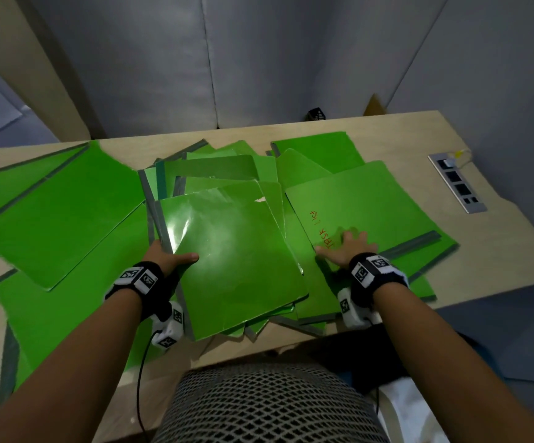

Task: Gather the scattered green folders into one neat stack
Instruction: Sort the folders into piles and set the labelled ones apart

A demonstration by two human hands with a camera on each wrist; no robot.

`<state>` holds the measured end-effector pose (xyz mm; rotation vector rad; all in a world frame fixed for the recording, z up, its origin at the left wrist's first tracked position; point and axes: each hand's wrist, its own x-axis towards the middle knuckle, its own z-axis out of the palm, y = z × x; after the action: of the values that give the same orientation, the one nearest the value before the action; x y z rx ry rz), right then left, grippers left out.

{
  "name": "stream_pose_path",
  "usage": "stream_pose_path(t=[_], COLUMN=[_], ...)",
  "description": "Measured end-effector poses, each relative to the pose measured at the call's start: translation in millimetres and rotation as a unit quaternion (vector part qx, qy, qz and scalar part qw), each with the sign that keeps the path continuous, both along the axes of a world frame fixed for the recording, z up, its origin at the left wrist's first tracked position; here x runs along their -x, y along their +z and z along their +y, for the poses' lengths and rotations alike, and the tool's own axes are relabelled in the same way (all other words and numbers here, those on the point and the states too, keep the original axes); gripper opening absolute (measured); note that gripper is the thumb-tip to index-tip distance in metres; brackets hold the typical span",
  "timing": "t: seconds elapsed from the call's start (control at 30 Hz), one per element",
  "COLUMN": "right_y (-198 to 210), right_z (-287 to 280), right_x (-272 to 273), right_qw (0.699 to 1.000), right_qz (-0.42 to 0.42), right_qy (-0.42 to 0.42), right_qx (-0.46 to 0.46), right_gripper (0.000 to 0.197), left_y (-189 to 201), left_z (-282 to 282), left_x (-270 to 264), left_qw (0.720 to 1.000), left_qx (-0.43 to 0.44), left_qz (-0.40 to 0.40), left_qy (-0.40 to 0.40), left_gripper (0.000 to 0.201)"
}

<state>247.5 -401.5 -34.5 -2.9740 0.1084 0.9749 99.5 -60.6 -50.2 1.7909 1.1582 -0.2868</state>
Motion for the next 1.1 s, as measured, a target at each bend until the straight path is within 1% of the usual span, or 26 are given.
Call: stream_pose_path(t=[0.07,0.13,0.2,0.27,0.33,0.37,0.4,0.43,0.47,0.5,0.53,0.6,0.67,0.73,0.8,0.87,0.9,0.93,1.0,1.03,1.07,1.1], right_y=[-6,-11,-12,-14,-23,-19,-16,-9,-2,0,-4,-12,-21,25,58,85,95,106,114,113,105,91], right_z=[-18,-33,-42,-50,-65,-68,-72,-74,-76,-78,-82,-94,-110,-95,-80,-64,-54,-42,-6,15,35,53], right_x=[8,16,17,10,-1,-1,2,5,10,11,11,9,-1,7,6,7,9,12,18,18,19,19], right_qw=[0.992,0.975,0.951,0.932,0.926,0.927,0.934,0.945,0.964,0.979,0.987,0.993,0.988,0.985,0.981,0.979,0.975,0.970,0.952,0.919,0.866,0.808], right_qz=[-0.044,-0.054,-0.068,-0.068,-0.047,-0.030,-0.010,-0.011,-0.004,0.001,0.008,0.022,0.012,-0.003,-0.031,-0.072,-0.094,-0.103,-0.068,-0.037,-0.013,0.006], right_qy=[-0.117,-0.217,-0.300,-0.355,-0.374,-0.375,-0.357,-0.325,-0.265,-0.203,-0.152,-0.112,-0.150,-0.162,-0.186,-0.187,-0.191,-0.194,-0.212,-0.272,-0.344,-0.396], right_qx=[0.001,0.016,0.013,0.003,-0.017,-0.006,0.016,0.024,0.029,0.035,0.046,0.008,-0.048,-0.055,-0.038,-0.043,-0.065,-0.108,-0.211,-0.283,-0.362,-0.435], right_gripper=[0.115,0.133,0.147,0.159,0.168,0.163,0.151,0.133,0.110,0.091,0.082,0.074,0.071,0.067,0.061,0.047,0.042,0.040,0.038,0.030,0.019,0.012], left_y=[-1,-1,-1,-1,-1,-2,-2,-2,-2,-2,-2,-1,0,1,2,2,4,5,5,5,5,6], left_z=[-1,-2,-2,-1,-1,-1,-2,-2,-2,-2,-2,-2,-3,-3,-4,-4,-5,-6,-7,-8,-8,-8], left_x=[0,0,0,0,0,0,0,1,1,1,1,1,1,0,0,-1,0,0,1,2,2,2], left_qw=[1.000,1.000,1.000,1.000,1.000,1.000,1.000,0.999,0.999,0.999,1.000,1.000,1.000,1.000,1.000,1.000,1.000,1.000,1.000,1.000,1.000,1.000], left_qx=[0.004,0.006,0.007,0.008,0.008,0.009,0.012,0.015,0.018,0.017,0.015,0.010,0.007,0.008,0.010,0.004,0.002,0.001,0.000,0.004,0.008,0.013], left_qz=[-0.003,-0.002,-0.001,-0.001,-0.001,-0.001,-0.001,0.000,0.002,0.003,0.004,0.008,0.011,0.011,0.013,0.013,0.013,0.011,0.008,0.006,0.006,0.007], left_qy=[0.007,0.011,0.013,0.018,0.023,0.025,0.026,0.029,0.029,0.028,0.027,0.024,0.020,0.023,0.022,0.019,0.020,0.020,0.020,0.021,0.021,0.020], left_gripper=[0.090,0.088,0.089,0.092,0.093,0.092,0.092,0.091,0.092,0.092,0.092,0.091,0.090,0.092,0.093,0.092,0.092,0.092,0.088,0.087,0.087,0.089])
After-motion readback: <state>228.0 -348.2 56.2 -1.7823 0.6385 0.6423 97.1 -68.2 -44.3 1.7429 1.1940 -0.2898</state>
